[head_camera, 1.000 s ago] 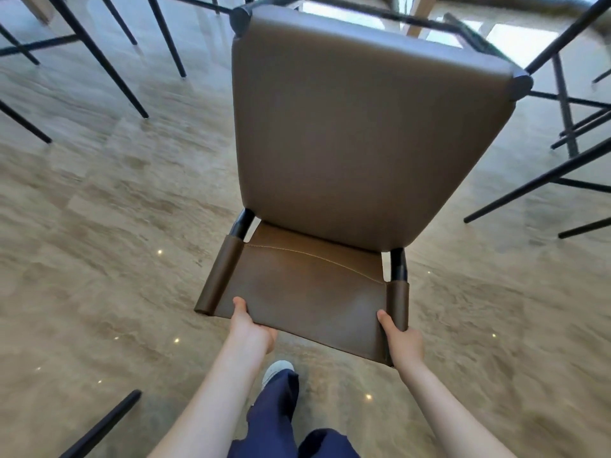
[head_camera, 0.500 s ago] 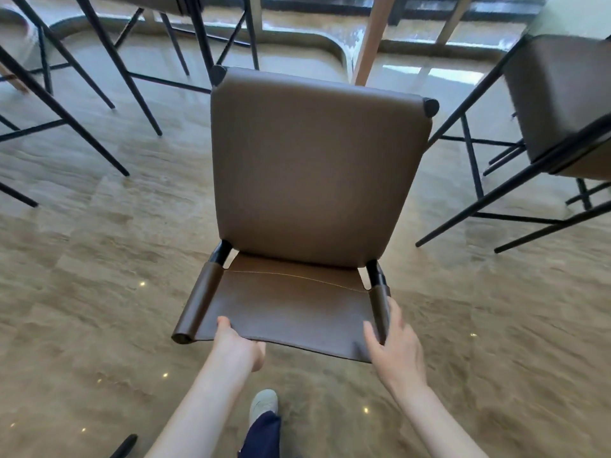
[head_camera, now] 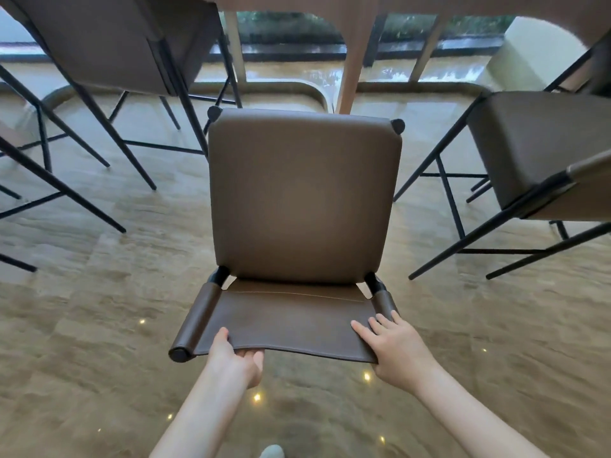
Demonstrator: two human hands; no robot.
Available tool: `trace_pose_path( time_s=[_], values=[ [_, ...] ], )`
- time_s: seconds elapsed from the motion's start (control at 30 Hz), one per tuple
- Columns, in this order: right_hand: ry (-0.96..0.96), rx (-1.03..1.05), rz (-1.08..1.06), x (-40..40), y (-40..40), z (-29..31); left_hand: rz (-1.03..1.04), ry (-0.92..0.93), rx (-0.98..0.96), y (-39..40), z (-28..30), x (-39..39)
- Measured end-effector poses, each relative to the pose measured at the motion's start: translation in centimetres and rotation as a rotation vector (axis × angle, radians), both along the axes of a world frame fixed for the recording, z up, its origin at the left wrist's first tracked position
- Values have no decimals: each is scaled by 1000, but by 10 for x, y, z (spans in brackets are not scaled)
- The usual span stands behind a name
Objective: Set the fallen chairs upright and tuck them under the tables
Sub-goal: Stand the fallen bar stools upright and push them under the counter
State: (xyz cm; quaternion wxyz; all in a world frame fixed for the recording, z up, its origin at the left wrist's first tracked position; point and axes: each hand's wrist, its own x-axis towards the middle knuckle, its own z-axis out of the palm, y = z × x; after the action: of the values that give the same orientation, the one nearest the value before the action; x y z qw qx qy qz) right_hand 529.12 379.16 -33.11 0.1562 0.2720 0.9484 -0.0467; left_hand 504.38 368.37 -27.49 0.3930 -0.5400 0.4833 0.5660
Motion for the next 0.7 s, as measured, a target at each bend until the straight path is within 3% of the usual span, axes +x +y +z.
trace_pose_path(
  time_s=[0.33,0.7],
  values=[
    [-138,-122,-91,-62,120,101,-135,195,174,104,51,-57],
    [-109,-46,-34,-108,222,158,-242,517,25,186,107,-78]
  ],
)
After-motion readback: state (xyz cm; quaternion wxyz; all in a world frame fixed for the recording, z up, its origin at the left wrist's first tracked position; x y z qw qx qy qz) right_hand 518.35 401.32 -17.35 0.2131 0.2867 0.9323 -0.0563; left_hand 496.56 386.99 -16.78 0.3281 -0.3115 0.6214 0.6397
